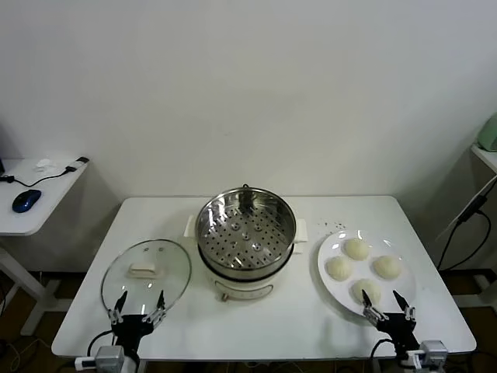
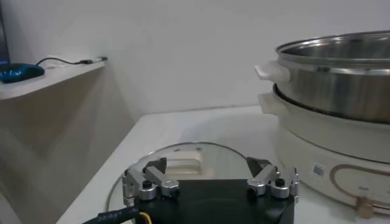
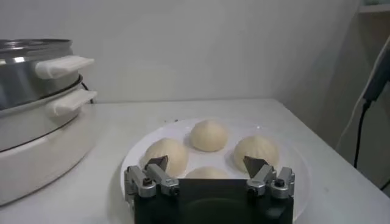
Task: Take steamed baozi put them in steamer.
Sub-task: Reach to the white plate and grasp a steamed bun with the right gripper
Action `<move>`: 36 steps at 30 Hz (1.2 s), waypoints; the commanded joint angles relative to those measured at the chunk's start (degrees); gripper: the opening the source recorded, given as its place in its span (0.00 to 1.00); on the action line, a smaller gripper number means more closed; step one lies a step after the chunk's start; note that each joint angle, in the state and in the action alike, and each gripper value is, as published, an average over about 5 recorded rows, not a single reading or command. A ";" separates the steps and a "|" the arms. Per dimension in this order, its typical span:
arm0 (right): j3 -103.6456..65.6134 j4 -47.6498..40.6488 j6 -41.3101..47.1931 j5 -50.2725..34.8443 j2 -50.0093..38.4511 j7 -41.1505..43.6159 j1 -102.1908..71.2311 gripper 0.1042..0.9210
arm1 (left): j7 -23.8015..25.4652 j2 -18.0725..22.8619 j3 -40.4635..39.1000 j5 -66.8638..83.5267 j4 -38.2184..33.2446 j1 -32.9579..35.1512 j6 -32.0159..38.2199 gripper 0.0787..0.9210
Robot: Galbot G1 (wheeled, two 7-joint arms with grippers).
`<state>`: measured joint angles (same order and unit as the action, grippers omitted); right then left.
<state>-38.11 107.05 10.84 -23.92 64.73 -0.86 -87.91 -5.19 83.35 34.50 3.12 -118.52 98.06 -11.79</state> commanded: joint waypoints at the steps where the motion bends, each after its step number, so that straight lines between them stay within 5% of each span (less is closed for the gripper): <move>1: 3.35 -6.89 11.50 -1.29 -13.32 0.25 22.07 0.88 | -0.02 -0.37 -0.27 -0.12 -0.11 -0.07 -0.15 0.88; 5: 11.74 -13.07 16.82 -0.72 -22.55 7.47 35.35 0.88 | 0.01 -0.91 -0.24 0.10 0.20 -0.23 0.00 0.88; 9: 25.48 -18.24 18.27 3.66 -34.82 23.41 45.97 0.88 | -0.01 -1.68 0.02 0.32 0.54 -0.43 0.10 0.88; 15: 53.87 -30.70 -3.53 14.26 -46.52 57.15 68.38 0.88 | -0.04 -2.10 0.30 0.64 1.10 -0.81 0.37 0.88; 20: 91.12 -41.36 -15.60 15.61 -43.75 72.45 101.39 0.88 | -0.06 -1.96 0.15 0.69 1.84 -0.87 0.96 0.88; 27: 114.82 -47.34 -13.74 13.67 -33.28 75.44 117.20 0.88 | -0.03 -1.96 -0.23 0.63 2.65 -1.20 1.55 0.88; 36: 113.76 -55.01 -5.55 8.51 -21.38 67.40 109.83 0.88 | -0.01 -1.61 0.03 0.51 3.08 -1.27 2.24 0.88</move>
<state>55.84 61.71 3.88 -13.57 35.71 63.24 10.63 -5.20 81.41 34.49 3.71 -115.98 96.80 -9.90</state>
